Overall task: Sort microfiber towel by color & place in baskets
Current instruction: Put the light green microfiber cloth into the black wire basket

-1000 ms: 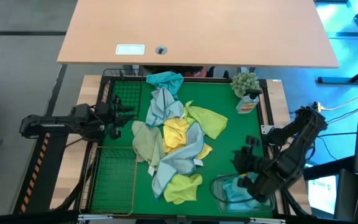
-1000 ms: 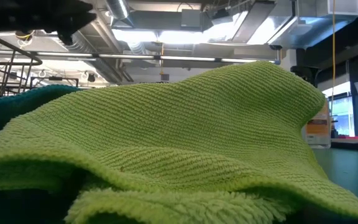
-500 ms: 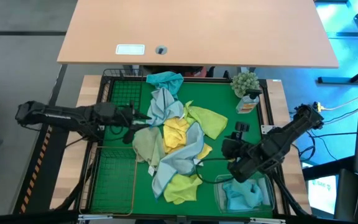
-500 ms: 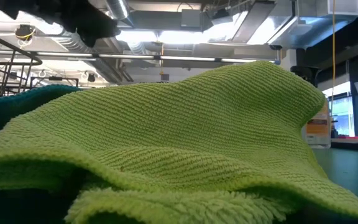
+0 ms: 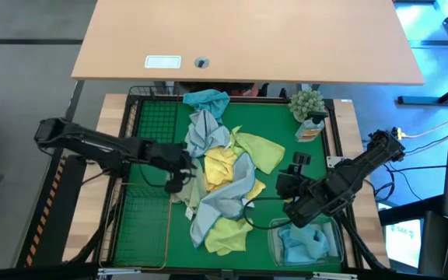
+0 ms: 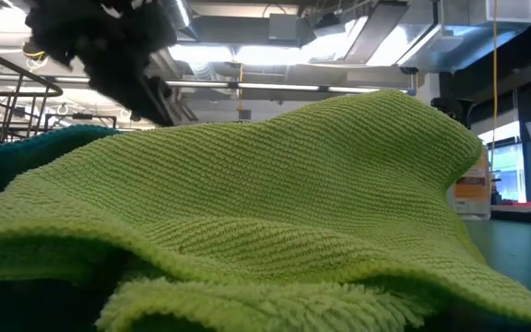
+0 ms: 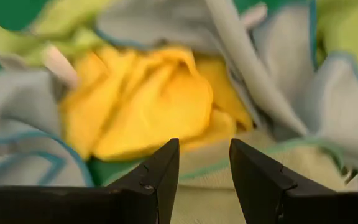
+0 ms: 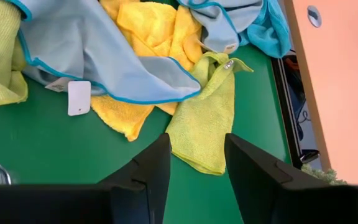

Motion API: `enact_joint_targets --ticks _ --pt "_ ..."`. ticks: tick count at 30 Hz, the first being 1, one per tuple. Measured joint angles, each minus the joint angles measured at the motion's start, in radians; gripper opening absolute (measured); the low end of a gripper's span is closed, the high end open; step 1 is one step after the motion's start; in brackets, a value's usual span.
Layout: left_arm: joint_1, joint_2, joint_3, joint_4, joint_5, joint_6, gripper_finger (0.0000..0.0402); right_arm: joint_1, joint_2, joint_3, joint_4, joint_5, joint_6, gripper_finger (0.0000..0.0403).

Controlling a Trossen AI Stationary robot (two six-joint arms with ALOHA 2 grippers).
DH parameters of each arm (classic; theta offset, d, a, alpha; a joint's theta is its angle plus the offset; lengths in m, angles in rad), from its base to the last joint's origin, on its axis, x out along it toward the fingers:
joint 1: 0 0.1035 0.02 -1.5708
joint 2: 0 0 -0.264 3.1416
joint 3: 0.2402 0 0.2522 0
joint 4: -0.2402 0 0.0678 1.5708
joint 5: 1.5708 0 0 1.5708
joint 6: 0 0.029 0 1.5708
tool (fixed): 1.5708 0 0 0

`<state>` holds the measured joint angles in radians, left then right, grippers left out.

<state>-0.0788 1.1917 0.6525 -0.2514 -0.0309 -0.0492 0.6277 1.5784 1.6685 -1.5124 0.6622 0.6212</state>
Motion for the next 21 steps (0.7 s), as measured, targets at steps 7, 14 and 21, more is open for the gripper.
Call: enact_joint_targets --ticks 7,14,21 --pt "-0.028 0.12 0.002 0.01 0.003 0.03 0.0137 0.0 0.001 0.0 0.0 0.0 0.0 0.0152" --pt "-0.032 0.189 0.002 0.021 0.026 0.033 0.0137 0.0 0.001 0.0 0.001 0.0 0.0 0.0152" --pt "-0.032 0.196 0.002 0.044 0.023 0.066 0.0137 0.0 0.001 0.0 0.003 0.0 0.0 0.0152"
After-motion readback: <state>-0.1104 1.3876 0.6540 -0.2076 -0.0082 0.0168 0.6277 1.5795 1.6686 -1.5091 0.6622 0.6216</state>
